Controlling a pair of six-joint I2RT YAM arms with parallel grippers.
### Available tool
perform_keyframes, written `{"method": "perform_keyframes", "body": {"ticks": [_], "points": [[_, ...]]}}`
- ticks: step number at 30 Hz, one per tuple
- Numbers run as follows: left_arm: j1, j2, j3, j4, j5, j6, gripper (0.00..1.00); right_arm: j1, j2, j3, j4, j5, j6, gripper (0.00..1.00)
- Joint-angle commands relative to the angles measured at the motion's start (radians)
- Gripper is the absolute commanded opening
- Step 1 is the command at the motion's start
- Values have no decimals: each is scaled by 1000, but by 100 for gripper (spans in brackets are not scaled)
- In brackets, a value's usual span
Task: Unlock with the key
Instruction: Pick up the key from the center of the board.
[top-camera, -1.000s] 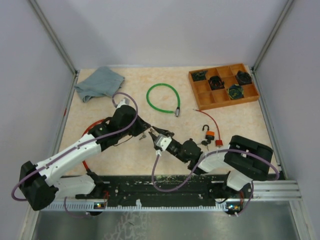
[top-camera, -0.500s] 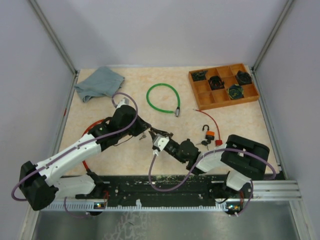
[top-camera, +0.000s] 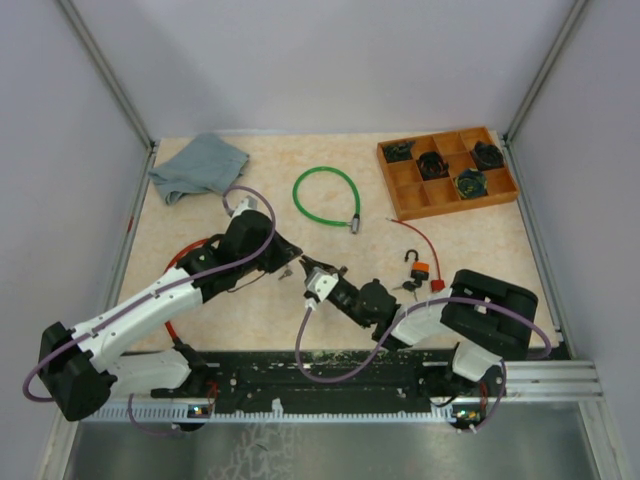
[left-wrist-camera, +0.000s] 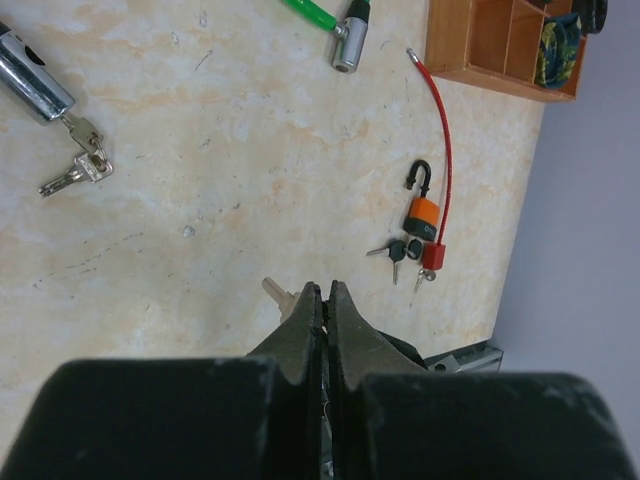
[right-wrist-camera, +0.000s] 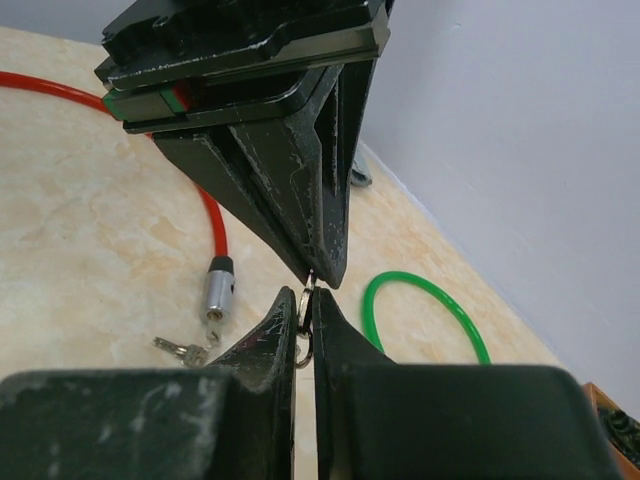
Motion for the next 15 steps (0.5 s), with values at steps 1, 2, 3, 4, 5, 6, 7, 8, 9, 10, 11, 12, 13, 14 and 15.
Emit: {"method": "perform_keyframes", "body": {"ticks": [1, 2, 3, 4, 5, 6, 7, 8, 9, 10, 11, 12, 13, 14, 15], "points": [[-7, -13, 6, 27, -23, -5, 1, 9, 2, 4, 25, 49, 34, 0], [-7, -16, 2, 36, -28, 9, 4, 9, -2, -4, 34, 64, 48, 0], [-7, -19, 0, 45, -32, 26, 8, 8, -7, -15, 43, 75, 58, 0], [-7, -22, 0, 48, -41, 39, 12, 8, -11, -23, 49, 86, 73, 0], [-7, -25, -1, 49, -55, 48, 17, 7, -19, -32, 50, 96, 89, 0], [-7, -28, -3, 52, -66, 61, 22, 6, -28, -39, 45, 103, 114, 0], [-7, -31, -6, 62, -76, 78, 28, 1, -39, -47, 39, 105, 141, 0], [-7, -32, -8, 73, -89, 96, 34, -3, -53, -56, 32, 104, 172, 0], [-7, -31, -9, 80, -102, 108, 39, -14, -69, -67, 23, 102, 209, 0], [-7, -29, -6, 80, -115, 123, 46, -24, -88, -78, 12, 99, 244, 0], [-6, -24, 1, 80, -126, 139, 49, -35, -108, -87, -4, 96, 288, 0], [-6, -15, 11, 79, -135, 160, 52, -48, -131, -103, -9, 91, 319, 0], [-6, -3, 22, 79, -144, 184, 56, -62, -167, -116, -48, 87, 347, 0], [-6, 12, 36, 80, -152, 205, 59, -77, -196, -129, -69, 83, 380, 0], [-6, 32, 52, 82, -157, 227, 61, -95, -229, -147, -89, 78, 413, 0]]}}
